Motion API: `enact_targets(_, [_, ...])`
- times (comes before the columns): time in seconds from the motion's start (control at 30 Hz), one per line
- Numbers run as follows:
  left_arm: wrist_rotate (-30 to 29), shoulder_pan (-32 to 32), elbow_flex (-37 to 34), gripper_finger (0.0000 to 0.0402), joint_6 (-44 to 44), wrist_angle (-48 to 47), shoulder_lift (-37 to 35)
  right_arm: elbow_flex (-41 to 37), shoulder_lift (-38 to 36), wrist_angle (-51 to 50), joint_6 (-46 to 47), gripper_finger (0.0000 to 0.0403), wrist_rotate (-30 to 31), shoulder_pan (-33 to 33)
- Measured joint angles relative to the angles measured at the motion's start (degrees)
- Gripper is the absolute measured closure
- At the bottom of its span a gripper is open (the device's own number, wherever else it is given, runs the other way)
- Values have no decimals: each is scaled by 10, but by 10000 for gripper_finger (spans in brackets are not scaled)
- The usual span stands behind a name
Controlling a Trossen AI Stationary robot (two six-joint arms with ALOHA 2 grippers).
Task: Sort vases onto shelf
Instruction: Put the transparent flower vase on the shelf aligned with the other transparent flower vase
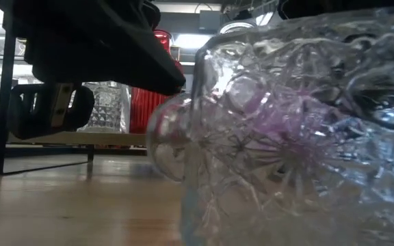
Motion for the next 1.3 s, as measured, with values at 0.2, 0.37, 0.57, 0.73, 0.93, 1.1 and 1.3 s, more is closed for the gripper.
enact_targets(0.2, [3, 0, 0, 336, 3, -6, 0, 0, 0, 17, -21, 350, 3, -3])
enact_targets(0.37, [8, 0, 0, 295, -9, -16, 0, 0, 0, 22, -27, 350, 3, -3])
enact_targets(0.57, [37, 0, 0, 278, -29, -25, 0, 0, 0, 22, -28, 350, 3, -3])
enact_targets(0.73, [52, -2, 0, 274, -47, -24, 1, 0, 0, 22, -28, 350, 3, -3])
enact_targets(0.93, [74, -3, 0, 274, -74, 70, 40, 0, 0, 24, -31, 350, 3, -4])
enact_targets(1.1, [79, -6, 0, 274, -87, 100, 55, 0, 0, 23, -33, 350, 2, -3])
enact_targets(1.3, [62, -6, 0, 290, -90, 101, 55, 0, 0, 19, -38, 350, -2, -3])
